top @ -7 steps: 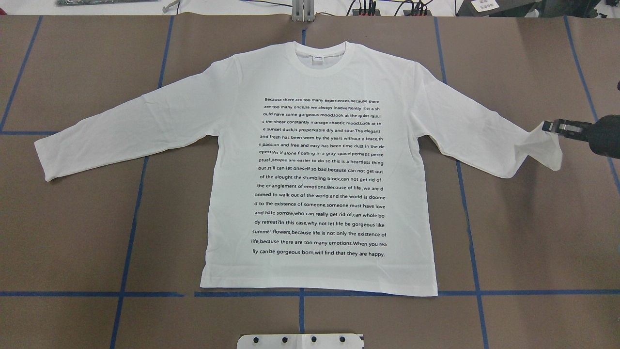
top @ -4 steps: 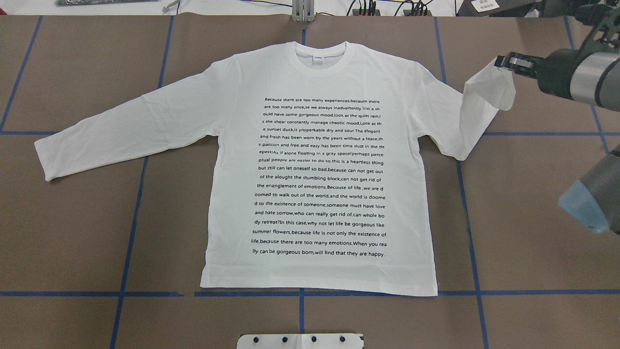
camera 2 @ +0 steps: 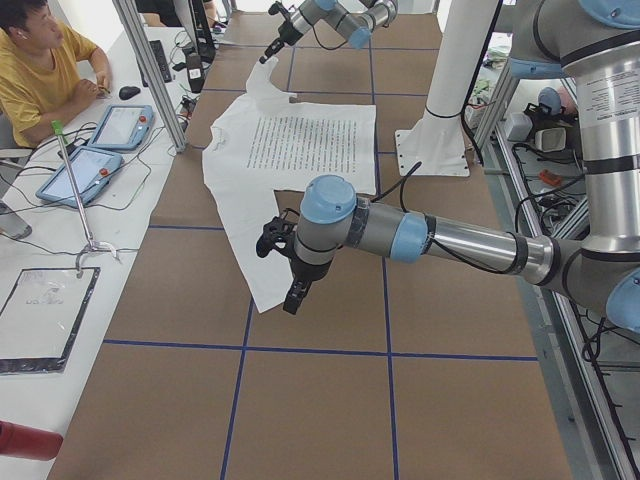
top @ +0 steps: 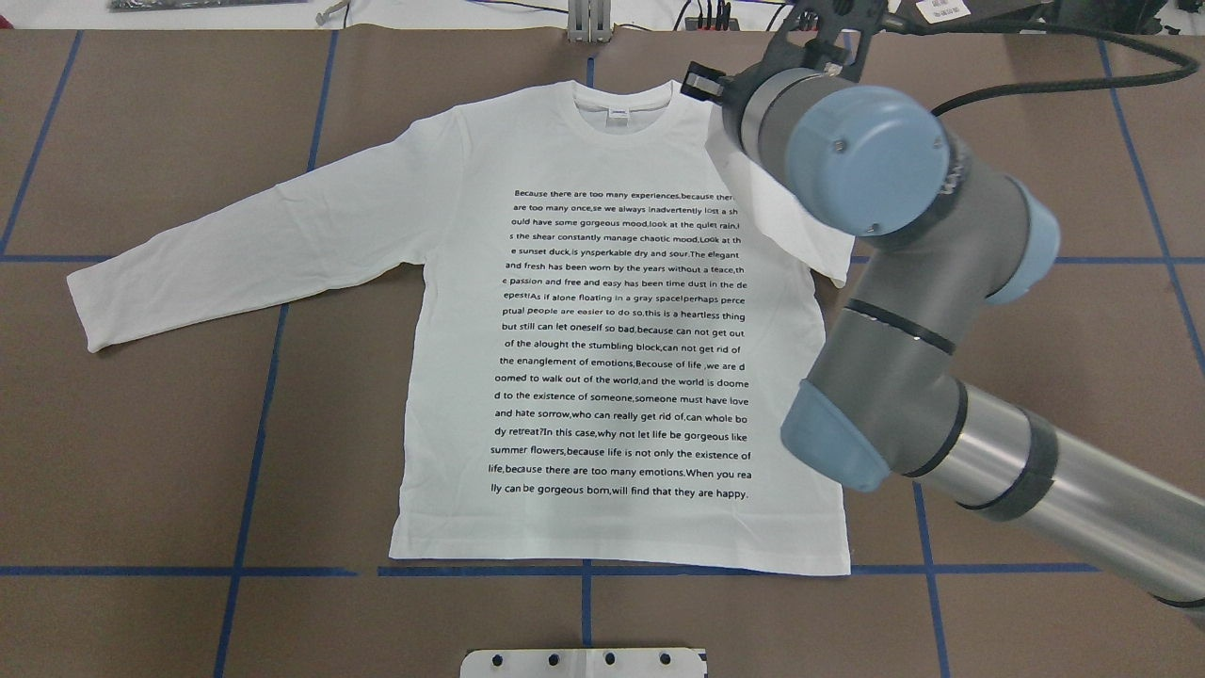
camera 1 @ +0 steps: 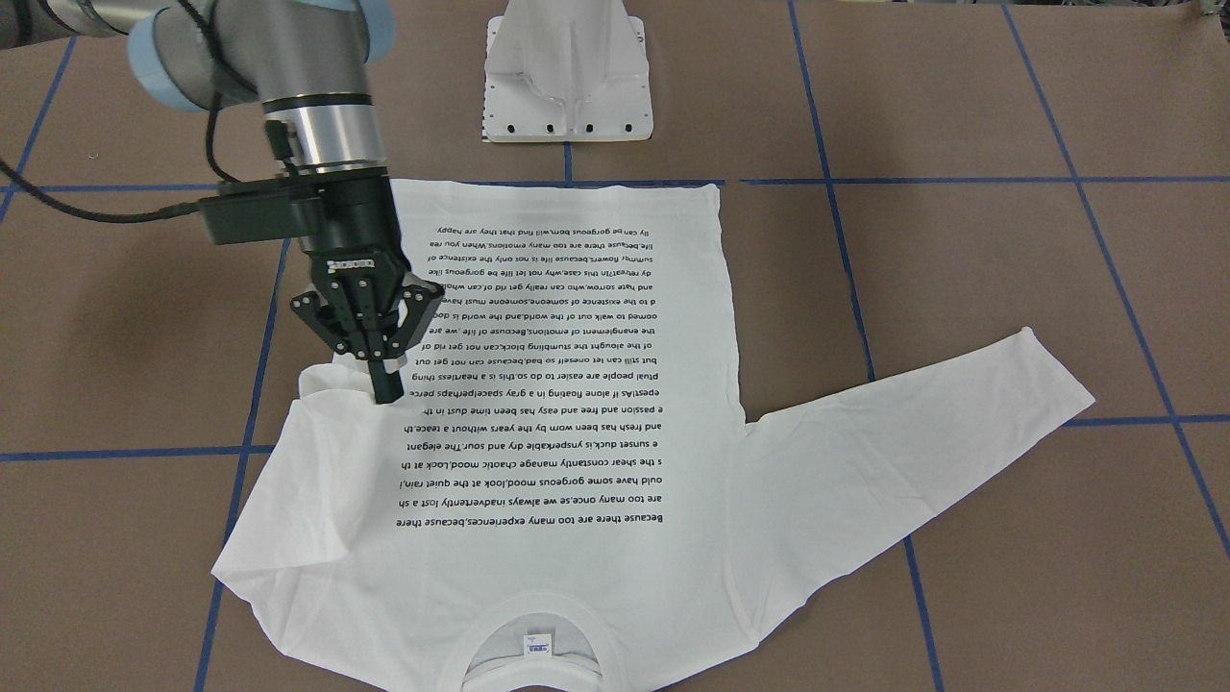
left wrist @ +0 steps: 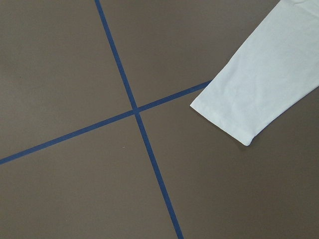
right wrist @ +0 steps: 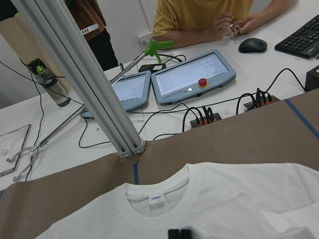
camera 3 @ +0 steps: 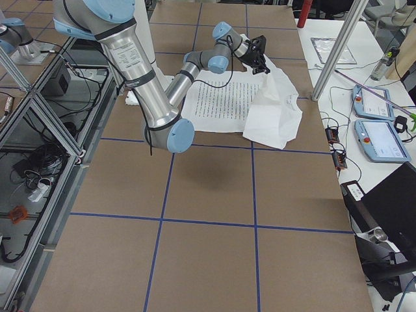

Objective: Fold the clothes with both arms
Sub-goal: 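Carry the sleeve across the shirt front toward the collar with the right gripper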

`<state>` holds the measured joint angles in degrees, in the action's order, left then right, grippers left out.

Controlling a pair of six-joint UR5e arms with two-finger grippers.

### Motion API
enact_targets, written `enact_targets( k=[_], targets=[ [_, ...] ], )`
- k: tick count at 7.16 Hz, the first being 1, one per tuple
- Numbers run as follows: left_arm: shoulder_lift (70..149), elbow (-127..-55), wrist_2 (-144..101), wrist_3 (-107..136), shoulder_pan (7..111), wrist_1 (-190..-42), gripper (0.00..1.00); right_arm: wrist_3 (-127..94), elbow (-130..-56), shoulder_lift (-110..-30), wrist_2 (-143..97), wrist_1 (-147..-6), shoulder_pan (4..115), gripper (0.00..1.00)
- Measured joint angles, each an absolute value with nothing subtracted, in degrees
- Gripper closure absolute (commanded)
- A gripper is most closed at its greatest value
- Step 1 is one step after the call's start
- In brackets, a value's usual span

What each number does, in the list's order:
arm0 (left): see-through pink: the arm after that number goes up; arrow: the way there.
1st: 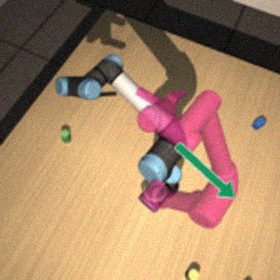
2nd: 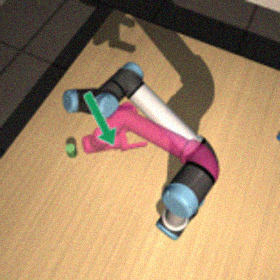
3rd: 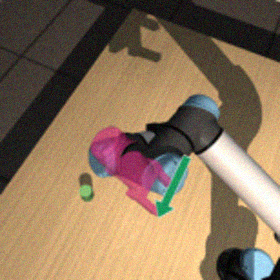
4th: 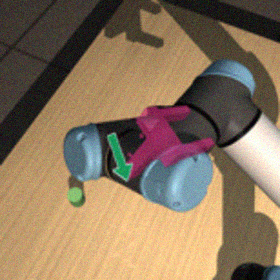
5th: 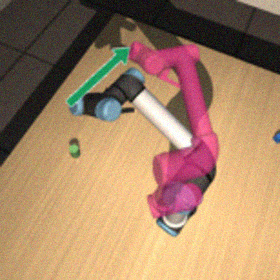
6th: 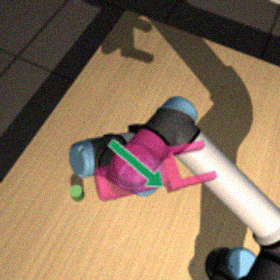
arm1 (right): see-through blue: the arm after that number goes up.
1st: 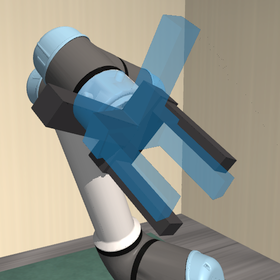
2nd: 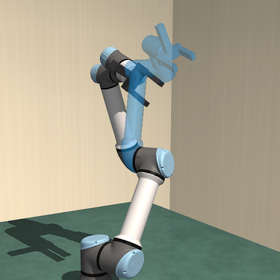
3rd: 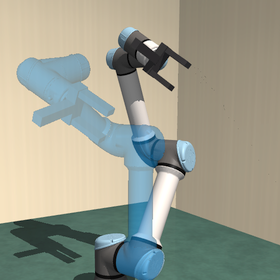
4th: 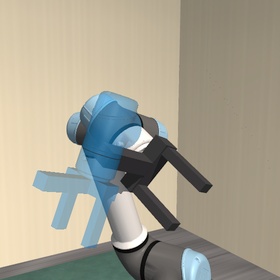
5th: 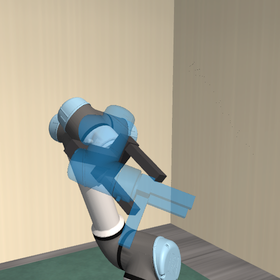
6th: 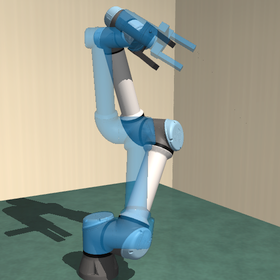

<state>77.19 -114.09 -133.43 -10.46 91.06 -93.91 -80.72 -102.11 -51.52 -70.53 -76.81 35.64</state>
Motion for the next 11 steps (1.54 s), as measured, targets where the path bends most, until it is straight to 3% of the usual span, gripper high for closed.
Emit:
enact_targets(
  k=[6, 7, 11],
  targets=[
    [77.1, -113.1, -133.4, -10.4, 91.1, -94.2, 0.00, -85.0, -79.3, -32.5, -59.6, -78.8, 23.4, 1.00],
    [77.1, -113.0, -133.4, -10.4, 91.1, -94.2, 0.00, -84.9, -76.6, -30.9, -59.6, -78.8, 22.1, 0.01],
    [77.3, -112.8, -133.4, -10.4, 91.1, -94.3, 0.00, -85.6, -72.8, -28.0, -65.2, -80.0, 20.5, 0.00]
  ],
)
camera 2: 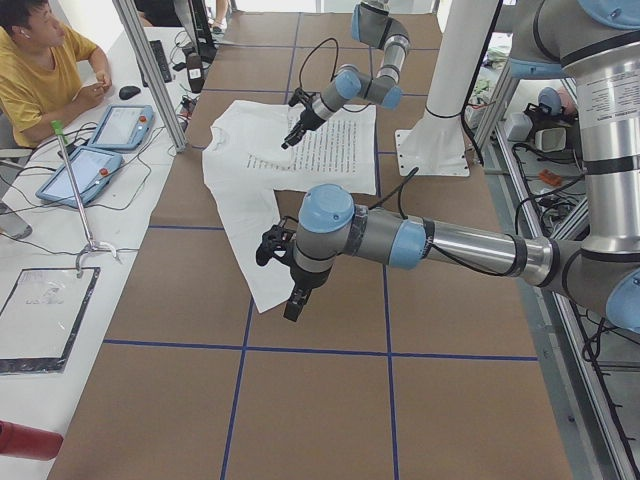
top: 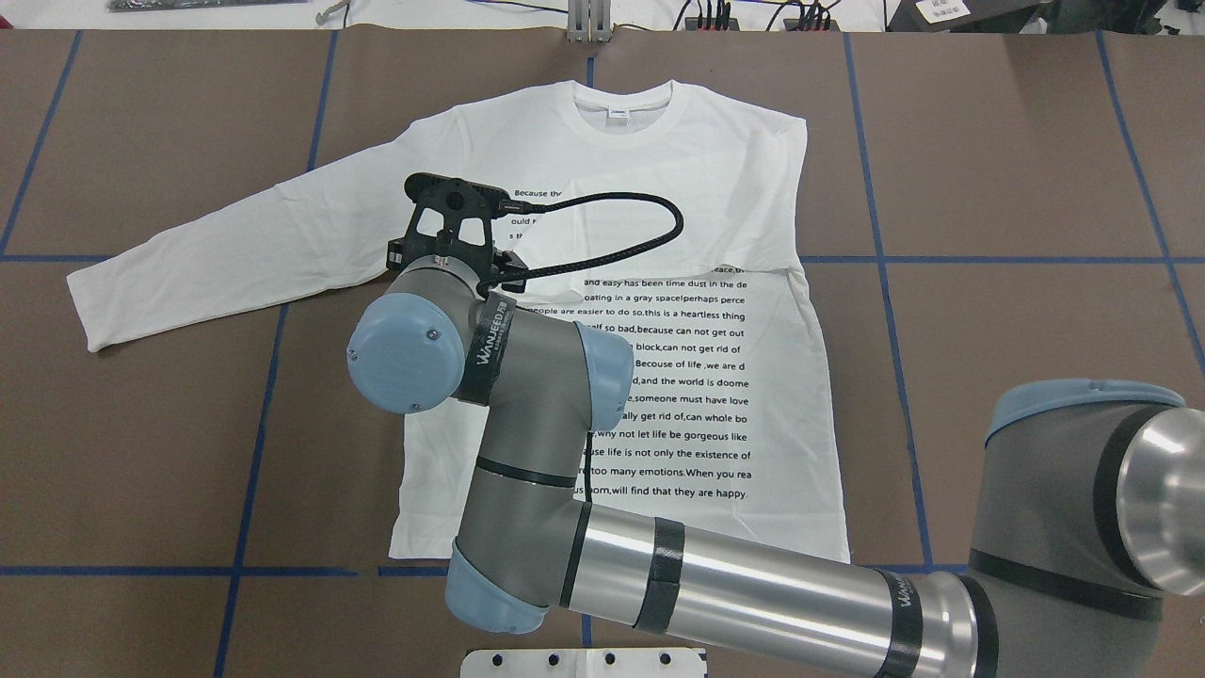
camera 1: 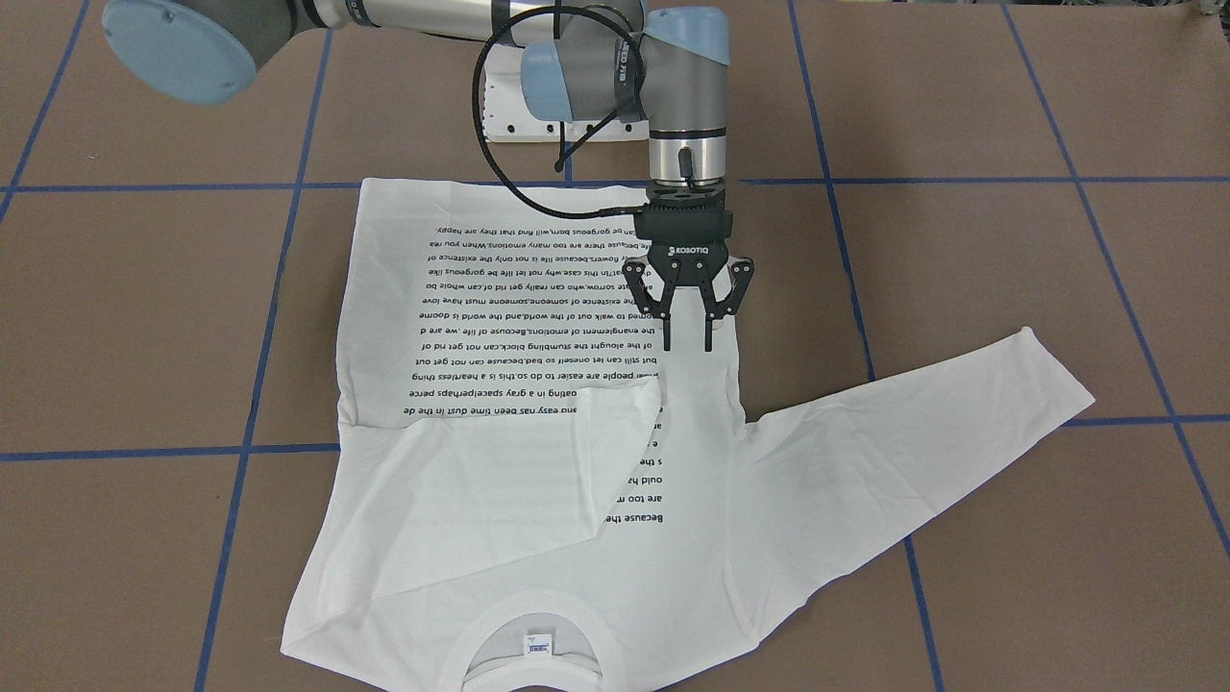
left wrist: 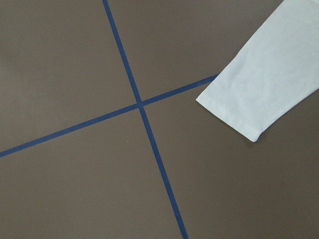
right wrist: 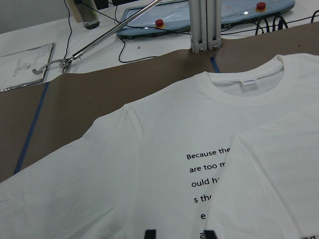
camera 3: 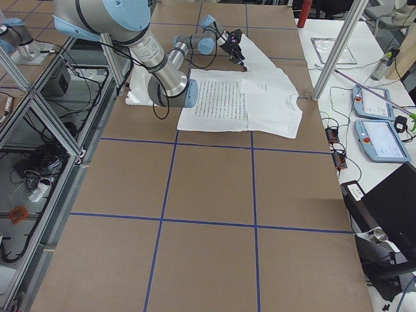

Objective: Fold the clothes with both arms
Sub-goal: 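Carry the sleeve across the shirt front toward the collar with the right gripper, then release the sleeve on the shirt and raise the right gripper away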

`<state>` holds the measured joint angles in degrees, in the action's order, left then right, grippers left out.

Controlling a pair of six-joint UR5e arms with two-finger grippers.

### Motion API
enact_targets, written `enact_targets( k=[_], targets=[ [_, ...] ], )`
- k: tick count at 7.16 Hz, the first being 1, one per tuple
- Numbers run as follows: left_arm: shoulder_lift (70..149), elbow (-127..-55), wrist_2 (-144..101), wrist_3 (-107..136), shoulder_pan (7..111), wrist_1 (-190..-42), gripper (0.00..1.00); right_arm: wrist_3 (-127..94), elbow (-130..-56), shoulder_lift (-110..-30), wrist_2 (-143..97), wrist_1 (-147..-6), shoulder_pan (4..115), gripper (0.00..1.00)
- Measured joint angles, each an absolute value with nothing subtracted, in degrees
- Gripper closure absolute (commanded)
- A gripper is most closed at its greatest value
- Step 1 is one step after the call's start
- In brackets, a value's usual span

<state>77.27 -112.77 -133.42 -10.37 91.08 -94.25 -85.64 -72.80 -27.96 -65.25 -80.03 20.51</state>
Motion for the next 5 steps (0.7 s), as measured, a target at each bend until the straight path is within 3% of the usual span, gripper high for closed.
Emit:
enact_targets(
  k=[3, 5],
  targets=[
    [82.5, -113.5, -133.7, -10.4, 91.0, -100.5, 0.00, -85.3, -73.9, -30.2, -82.5, -85.5, 30.8, 0.00],
    [87.0, -114.0, -134.4, -4.4, 89.4, -111.6, 0.00, -78.8, -81.2, -37.2, -94.0, -87.0, 40.2, 0.00]
  ],
)
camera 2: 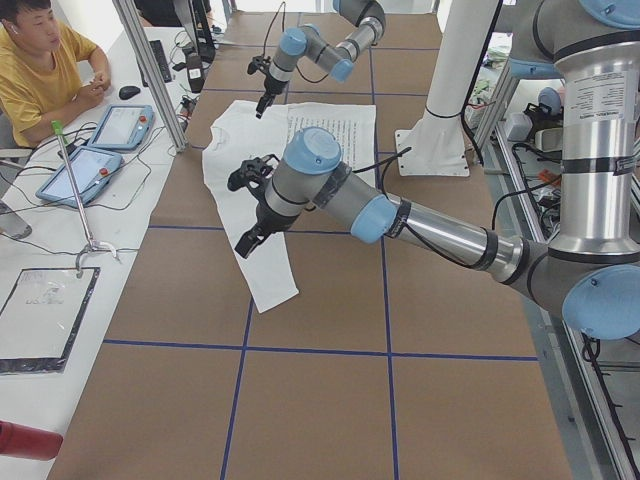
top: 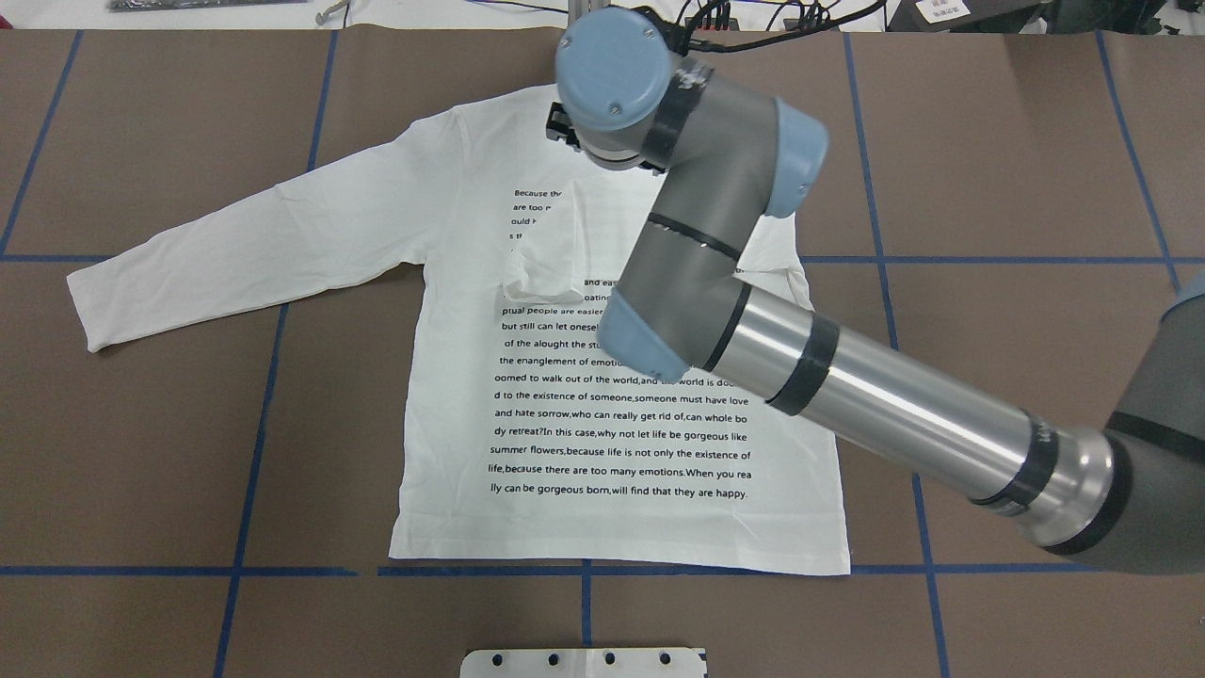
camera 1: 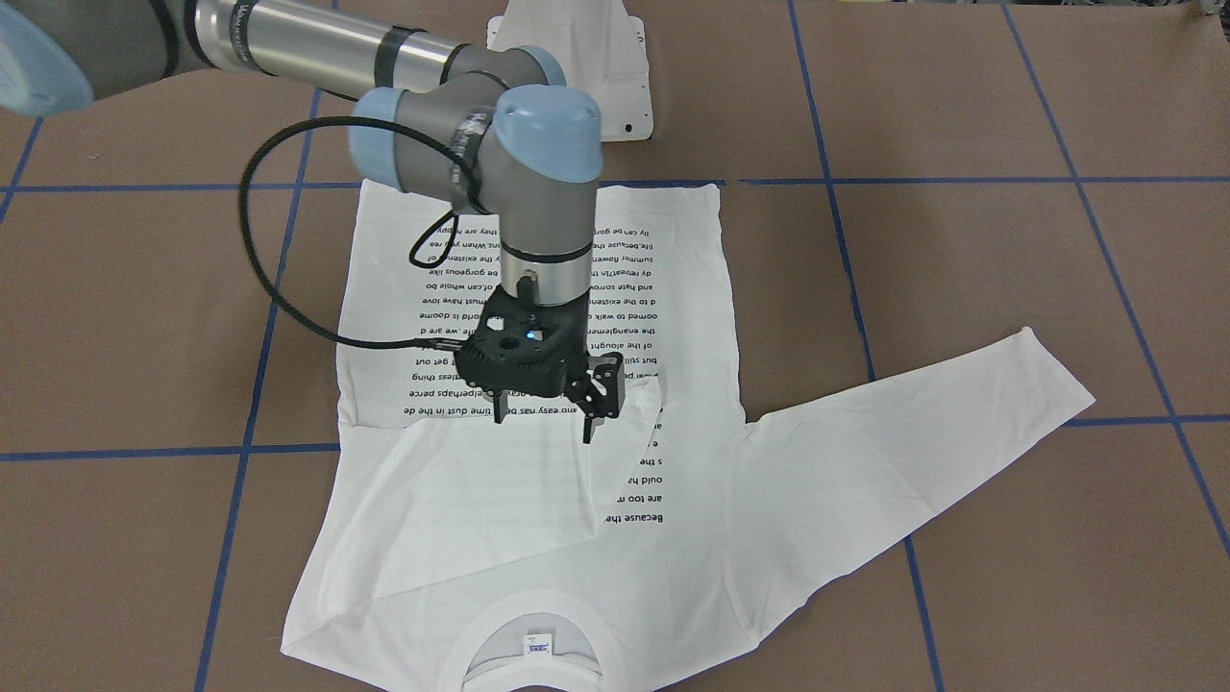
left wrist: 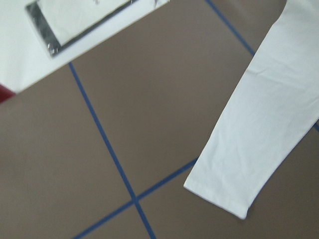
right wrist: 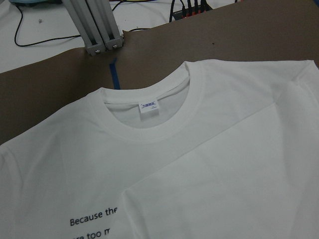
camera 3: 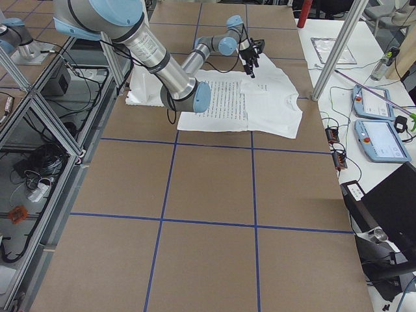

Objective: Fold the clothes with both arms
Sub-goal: 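Release the sleeve on the shirt and raise the right gripper away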

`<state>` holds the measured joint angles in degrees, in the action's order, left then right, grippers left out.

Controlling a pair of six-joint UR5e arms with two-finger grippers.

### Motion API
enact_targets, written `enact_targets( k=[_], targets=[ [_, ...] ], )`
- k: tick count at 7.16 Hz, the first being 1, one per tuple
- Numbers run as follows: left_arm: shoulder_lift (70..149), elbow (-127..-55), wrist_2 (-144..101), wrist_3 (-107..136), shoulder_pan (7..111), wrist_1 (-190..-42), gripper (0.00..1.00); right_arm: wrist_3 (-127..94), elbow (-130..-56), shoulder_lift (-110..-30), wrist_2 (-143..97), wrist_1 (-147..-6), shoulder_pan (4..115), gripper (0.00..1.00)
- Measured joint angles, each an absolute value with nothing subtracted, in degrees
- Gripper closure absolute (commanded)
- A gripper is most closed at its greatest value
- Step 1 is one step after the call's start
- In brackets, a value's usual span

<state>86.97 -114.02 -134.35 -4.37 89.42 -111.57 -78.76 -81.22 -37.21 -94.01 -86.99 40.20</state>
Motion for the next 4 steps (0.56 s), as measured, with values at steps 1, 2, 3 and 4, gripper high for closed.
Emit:
enact_targets(
  k=[1, 2, 3, 4],
  targets=[
    [88.5, -114.4, -135.0, 3.0, 86.6, -115.7, 0.00, -73.1, -86.7, -42.0, -98.6, -88.4, 43.9, 0.00],
    [89.6, -114.7, -135.2, 9.7, 82.7, -119.6, 0.00, -66.5, -92.6, -46.8, -103.2, -90.6, 47.7, 0.00],
    [90.9, -114.8, -135.1, 15.2, 77.4, -123.0, 0.00, -60.1, -97.9, -51.6, -107.5, -92.6, 51.1, 0.00],
    [93.4, -114.7, -134.9, 21.1, 71.8, -124.3, 0.00, -53.7, -101.6, -56.0, -112.0, -93.6, 54.6, 0.00]
  ],
)
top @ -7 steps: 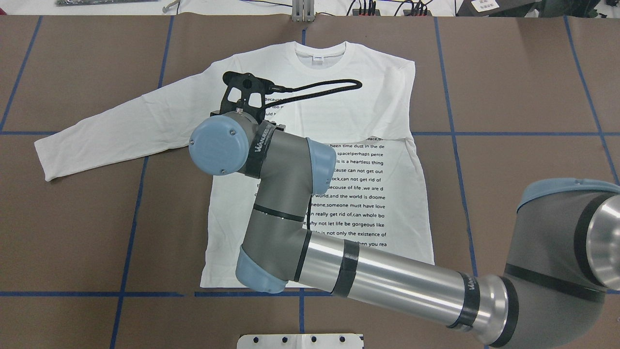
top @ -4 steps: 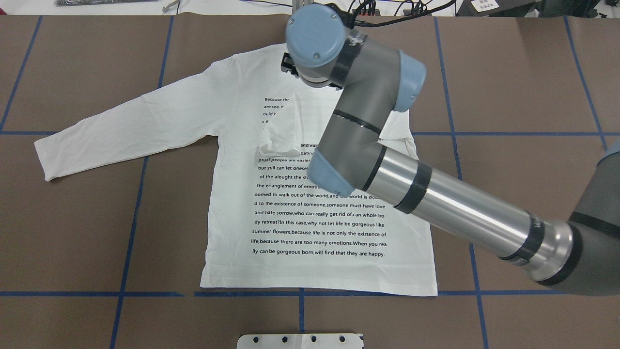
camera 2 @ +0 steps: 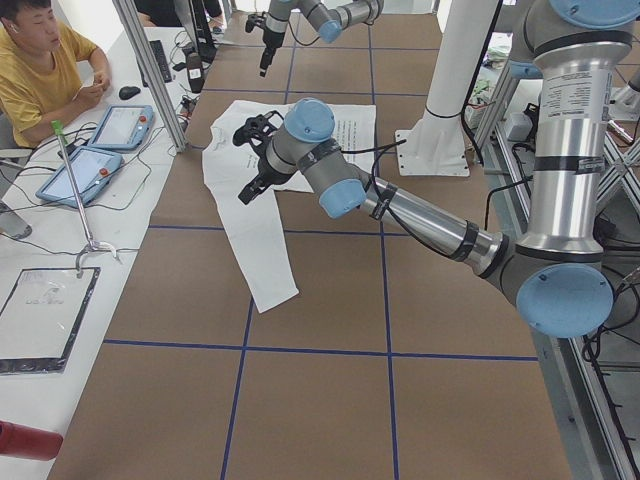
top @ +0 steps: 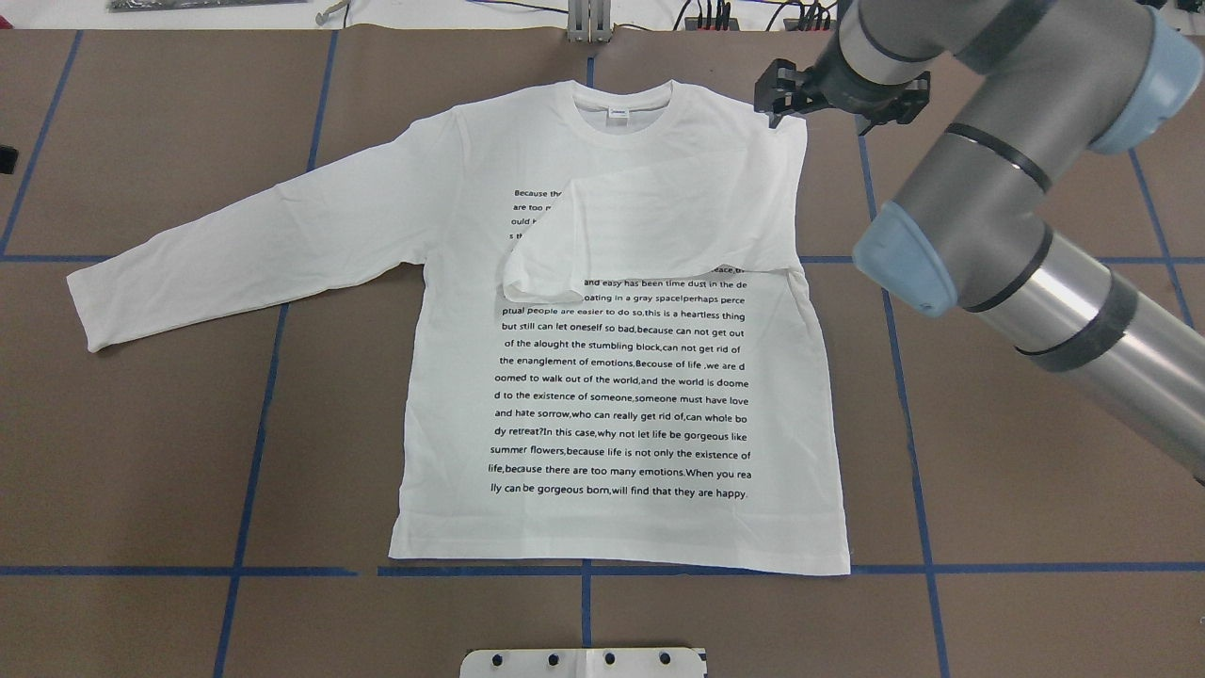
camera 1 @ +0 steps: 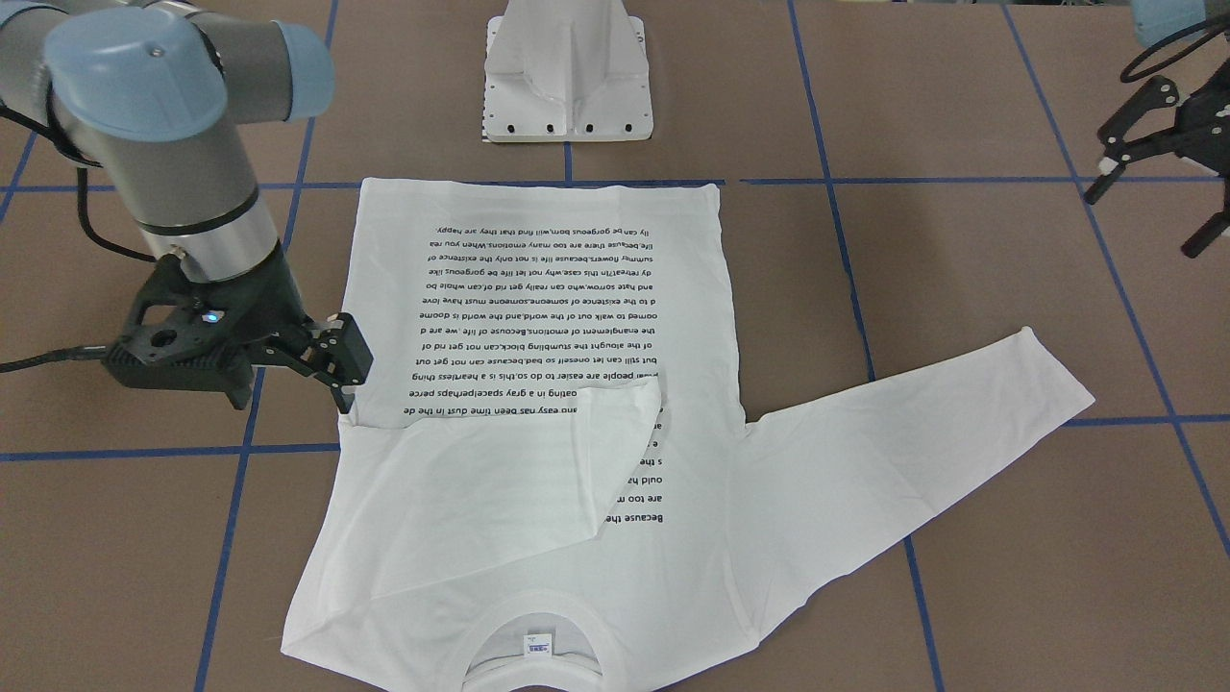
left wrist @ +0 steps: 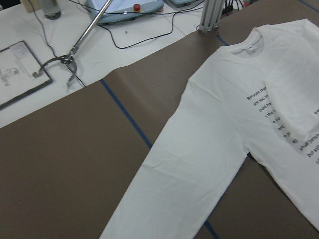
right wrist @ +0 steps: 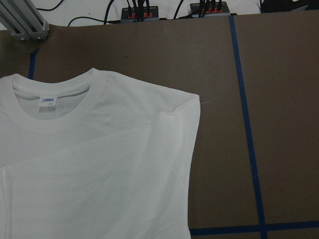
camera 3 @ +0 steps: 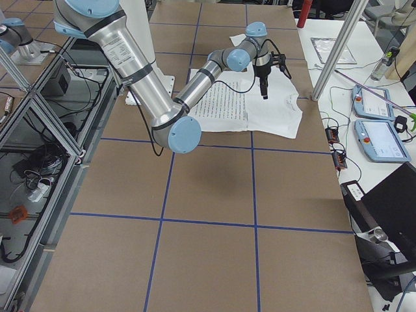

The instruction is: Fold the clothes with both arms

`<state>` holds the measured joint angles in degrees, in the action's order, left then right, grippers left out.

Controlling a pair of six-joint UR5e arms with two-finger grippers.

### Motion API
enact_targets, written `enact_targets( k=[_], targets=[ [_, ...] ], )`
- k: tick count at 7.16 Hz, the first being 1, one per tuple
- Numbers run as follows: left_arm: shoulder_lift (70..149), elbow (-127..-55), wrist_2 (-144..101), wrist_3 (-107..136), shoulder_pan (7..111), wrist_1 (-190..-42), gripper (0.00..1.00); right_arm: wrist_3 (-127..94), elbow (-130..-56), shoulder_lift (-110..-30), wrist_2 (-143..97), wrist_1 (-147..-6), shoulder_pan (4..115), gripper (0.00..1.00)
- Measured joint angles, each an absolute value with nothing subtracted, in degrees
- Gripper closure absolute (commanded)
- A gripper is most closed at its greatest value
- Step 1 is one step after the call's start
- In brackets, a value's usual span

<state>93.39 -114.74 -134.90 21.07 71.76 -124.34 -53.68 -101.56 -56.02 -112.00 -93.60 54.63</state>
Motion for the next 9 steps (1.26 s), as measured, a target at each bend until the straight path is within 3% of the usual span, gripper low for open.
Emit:
enact_targets(
  k=[2, 5, 7, 8, 9],
  targets=[
    [100.5, -114.6, -128.1, 35.4, 59.7, -123.7, 0.00, -38.8, -104.8, -64.4, -121.7, -93.7, 63.0, 0.00],
    [114.7, -112.0, -113.0, 49.1, 42.8, -108.4, 0.00, -21.4, -106.4, -75.5, -130.7, -93.3, 73.8, 0.00],
    [123.4, -104.0, -106.4, 59.0, 36.2, -104.5, 0.00, -16.4, -106.5, -79.5, -132.8, -93.1, 77.9, 0.00],
    [127.1, -99.1, -104.4, 62.0, 34.7, -104.1, 0.04, -15.8, -106.6, -80.1, -133.0, -93.1, 78.6, 0.00],
    [131.3, -93.3, -102.6, 64.6, 33.8, -104.1, 0.14, -15.7, -106.6, -80.3, -133.0, -93.1, 78.8, 0.00]
  ],
)
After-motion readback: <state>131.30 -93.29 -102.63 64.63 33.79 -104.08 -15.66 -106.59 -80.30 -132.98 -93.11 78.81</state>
